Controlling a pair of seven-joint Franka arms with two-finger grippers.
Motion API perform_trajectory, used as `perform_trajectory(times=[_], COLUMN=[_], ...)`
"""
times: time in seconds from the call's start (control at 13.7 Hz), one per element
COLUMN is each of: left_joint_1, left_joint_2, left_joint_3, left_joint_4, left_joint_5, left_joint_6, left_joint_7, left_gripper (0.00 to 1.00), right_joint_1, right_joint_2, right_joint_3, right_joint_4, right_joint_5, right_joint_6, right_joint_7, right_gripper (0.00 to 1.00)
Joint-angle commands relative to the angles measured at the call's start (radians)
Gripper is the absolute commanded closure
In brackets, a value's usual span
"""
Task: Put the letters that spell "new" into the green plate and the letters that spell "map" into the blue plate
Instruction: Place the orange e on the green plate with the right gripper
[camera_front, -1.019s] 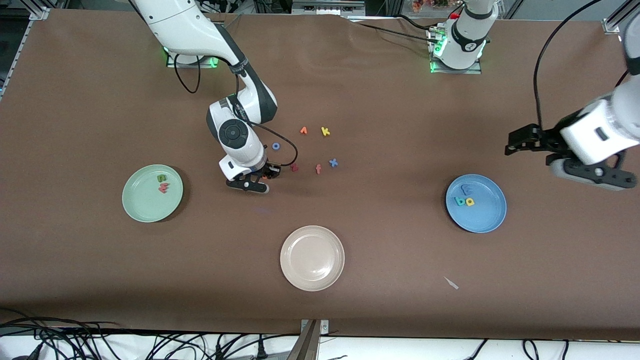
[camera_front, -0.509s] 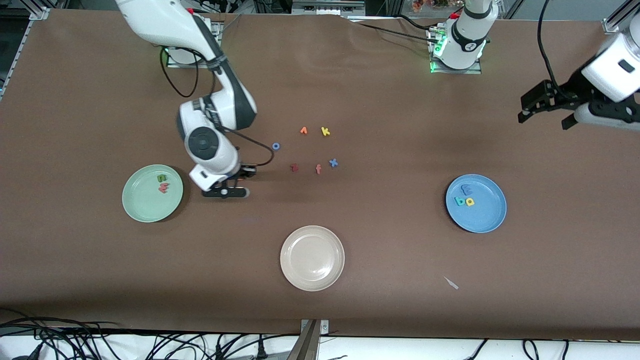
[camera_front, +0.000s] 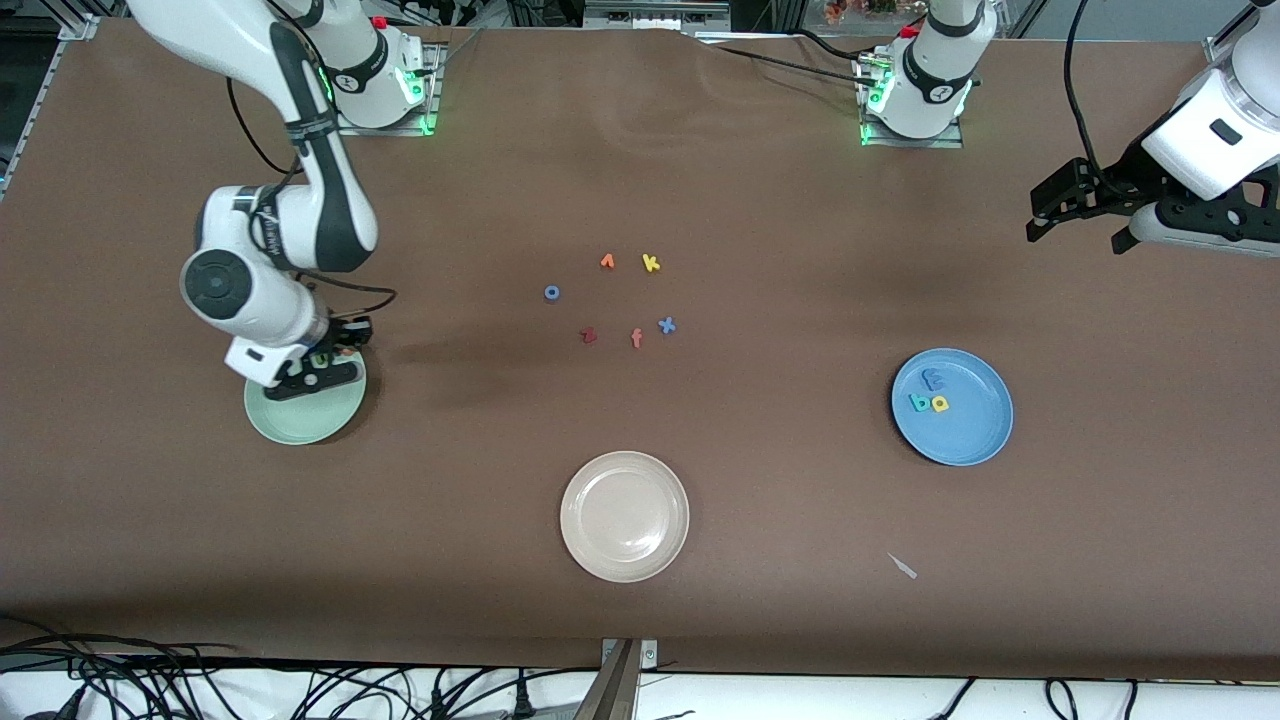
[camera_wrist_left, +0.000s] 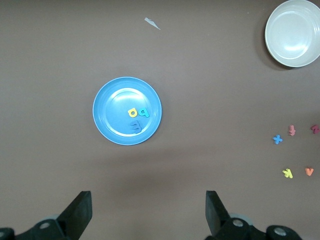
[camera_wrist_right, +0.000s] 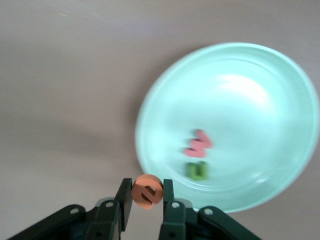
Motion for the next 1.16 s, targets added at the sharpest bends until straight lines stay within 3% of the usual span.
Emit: perform_trajectory(times=[0.0, 0.07, 0.15, 0.29, 0.44, 0.73, 0.87, 1.09], left_joint_1=[-0.139, -0.136, -0.120, -0.115, -0.115, -0.092, -0.022, 0.022], left_joint_2=[0.003, 0.007, 0.026, 0.040, 0.040, 0.038, 0.037, 0.034], left_joint_3=[0.089, 0.092, 0.092, 0.092, 0.092, 0.086, 0.030, -0.015], left_joint_4=[0.005, 0.008, 0.013, 0.033, 0.033, 0.031, 0.031, 0.031], left_joint_5=[0.093, 0.104, 0.099, 0.101, 0.105, 0.107, 0.102, 0.101], left_joint_6=[-0.010, -0.010, -0.008, -0.010, -0.010, -0.018, -0.018, -0.019], left_joint_7=[0.001, -0.001, 0.001, 0.002, 0.011, 0.016, 0.016, 0.014], left_gripper=[0.00, 0.00, 0.00, 0.00, 0.00, 0.00, 0.00, 0.00], right_joint_1=[-0.048, -0.065, -0.074, -0.067, -0.062, -0.061, -0.059, -0.039], right_joint_2=[0.027, 0.040, 0.041, 0.037, 0.032, -0.006, -0.023, -0.043], right_joint_3=[-0.009, -0.009, -0.006, 0.002, 0.014, 0.120, 0.173, 0.192], right_joint_4=[-0.012, -0.002, 0.006, 0.024, 0.072, 0.124, 0.161, 0.260], right_joint_5=[0.010, 0.017, 0.030, 0.030, 0.033, 0.031, 0.028, 0.011], right_joint_6=[0.054, 0.056, 0.047, 0.027, -0.077, -0.208, -0.277, -0.450], right_joint_7=[-0.074, -0.073, -0.073, -0.057, -0.021, 0.183, 0.278, 0.341], right_gripper=[0.70, 0.25, 0.00, 0.00, 0.00, 0.00, 0.00, 0.00])
